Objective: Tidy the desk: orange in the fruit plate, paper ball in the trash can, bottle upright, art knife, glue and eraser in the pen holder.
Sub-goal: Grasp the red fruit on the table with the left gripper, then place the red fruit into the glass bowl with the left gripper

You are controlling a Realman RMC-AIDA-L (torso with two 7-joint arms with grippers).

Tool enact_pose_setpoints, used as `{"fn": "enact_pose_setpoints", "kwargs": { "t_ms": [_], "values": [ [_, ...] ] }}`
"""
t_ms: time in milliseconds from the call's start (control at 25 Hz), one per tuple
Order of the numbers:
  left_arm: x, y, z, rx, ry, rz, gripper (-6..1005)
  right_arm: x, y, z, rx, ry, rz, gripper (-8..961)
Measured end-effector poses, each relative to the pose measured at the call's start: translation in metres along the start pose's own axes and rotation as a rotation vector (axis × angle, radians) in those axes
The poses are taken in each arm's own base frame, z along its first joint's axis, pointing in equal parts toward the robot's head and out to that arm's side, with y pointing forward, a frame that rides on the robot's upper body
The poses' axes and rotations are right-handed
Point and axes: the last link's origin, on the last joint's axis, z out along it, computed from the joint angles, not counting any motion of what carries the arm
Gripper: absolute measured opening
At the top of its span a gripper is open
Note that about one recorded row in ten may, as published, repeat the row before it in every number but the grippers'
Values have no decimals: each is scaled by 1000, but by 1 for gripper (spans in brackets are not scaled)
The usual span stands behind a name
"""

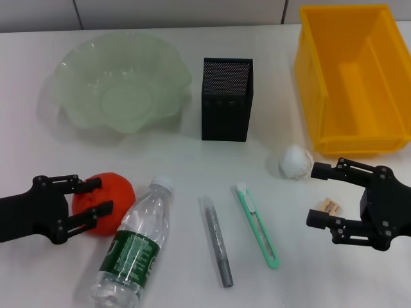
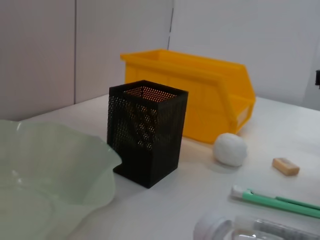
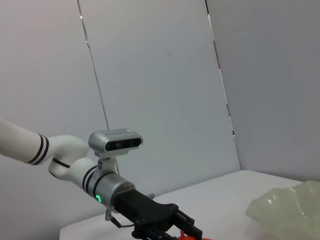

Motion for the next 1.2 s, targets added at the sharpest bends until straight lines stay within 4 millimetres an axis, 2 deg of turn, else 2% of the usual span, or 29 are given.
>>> {"fn": "enact_pose_setpoints", "kwargs": {
  "t_ms": [160,280,520,640,840,960,1080,1200],
  "values": [
    [0,-3,0,16,-8,5,503,-1,-1,0,5,-5,-2,797],
    [-1,-5,1,30,-15,8,264,-1,-1,-1,9,-8,-2,797],
    [2,-6,0,34,-14,25,231,0,0,-2,14,-10,1,797],
    [14,-9,-6,44,42,52,215,0,0,-2,17,-12,1,797],
    [48,-18,-26,89,199,125,184,-3,-1,-3,26,-32,-5,798],
    [67,-26,-29,112,260,168,169,-5,-1,-4,30,-47,-9,798],
    [91,-40,-22,139,319,196,165,-6,0,-4,21,-52,9,798],
    [109,-57,-6,179,327,179,162,-10,1,-5,1,-58,44,798]
  ]
}}
